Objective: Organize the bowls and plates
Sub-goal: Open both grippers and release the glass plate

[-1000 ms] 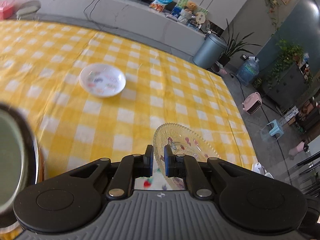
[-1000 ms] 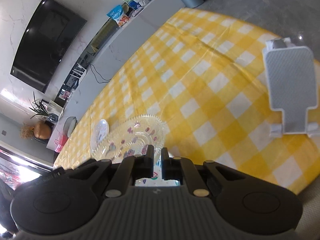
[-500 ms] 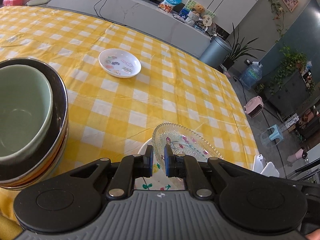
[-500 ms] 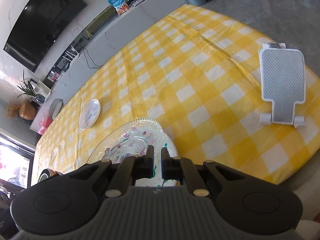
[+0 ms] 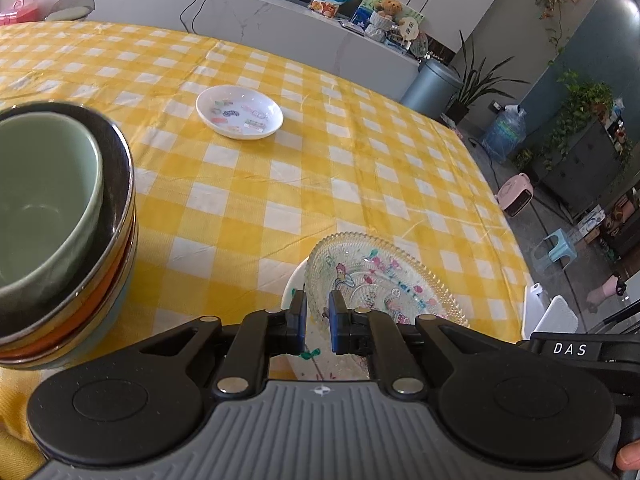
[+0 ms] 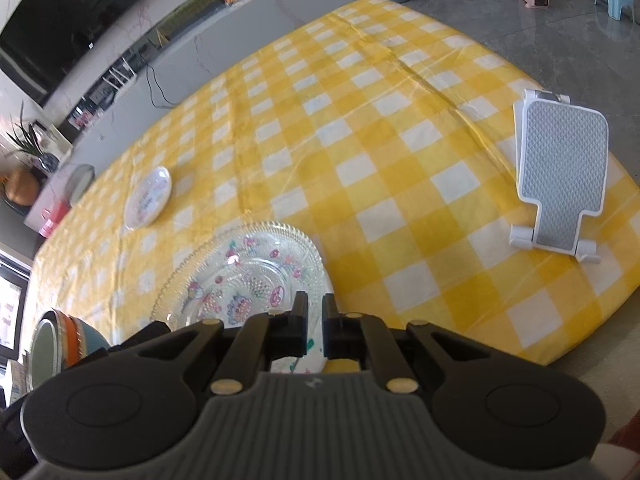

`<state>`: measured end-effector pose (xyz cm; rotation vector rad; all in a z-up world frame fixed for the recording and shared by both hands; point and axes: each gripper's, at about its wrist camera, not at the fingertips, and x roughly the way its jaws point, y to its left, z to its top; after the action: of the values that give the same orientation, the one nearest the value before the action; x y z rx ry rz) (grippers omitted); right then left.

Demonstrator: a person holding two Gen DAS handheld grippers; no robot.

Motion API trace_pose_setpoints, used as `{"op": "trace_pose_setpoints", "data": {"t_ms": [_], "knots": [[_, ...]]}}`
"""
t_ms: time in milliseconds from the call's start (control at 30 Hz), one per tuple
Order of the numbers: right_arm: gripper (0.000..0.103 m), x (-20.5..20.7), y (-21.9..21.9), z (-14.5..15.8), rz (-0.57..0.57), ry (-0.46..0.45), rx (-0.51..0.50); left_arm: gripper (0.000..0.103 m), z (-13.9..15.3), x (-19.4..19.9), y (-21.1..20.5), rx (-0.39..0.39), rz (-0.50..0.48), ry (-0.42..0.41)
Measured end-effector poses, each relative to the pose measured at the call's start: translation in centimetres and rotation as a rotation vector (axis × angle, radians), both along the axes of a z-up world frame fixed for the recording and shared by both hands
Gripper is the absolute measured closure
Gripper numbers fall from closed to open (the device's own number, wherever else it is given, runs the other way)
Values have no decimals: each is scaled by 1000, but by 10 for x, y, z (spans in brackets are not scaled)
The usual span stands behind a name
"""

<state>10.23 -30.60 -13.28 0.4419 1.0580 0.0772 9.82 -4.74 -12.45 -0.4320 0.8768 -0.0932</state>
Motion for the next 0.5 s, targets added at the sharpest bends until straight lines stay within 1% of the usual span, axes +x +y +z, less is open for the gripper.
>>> {"op": "trace_pose_setpoints", "data": {"t_ms": [167, 367, 433, 500], "knots": [[99, 0, 4, -2, 21, 19, -27, 91, -6, -2, 0, 13, -2, 27], [99, 2, 10, -3, 38, 33, -68, 91, -7, -3, -4, 48, -9, 28], [99, 2, 11, -4, 41, 35, -72, 90, -8, -3, -7, 70, -18, 37], [99, 3, 11, -4, 45, 38, -79, 89, -7, -3, -10, 99, -27, 28]]}}
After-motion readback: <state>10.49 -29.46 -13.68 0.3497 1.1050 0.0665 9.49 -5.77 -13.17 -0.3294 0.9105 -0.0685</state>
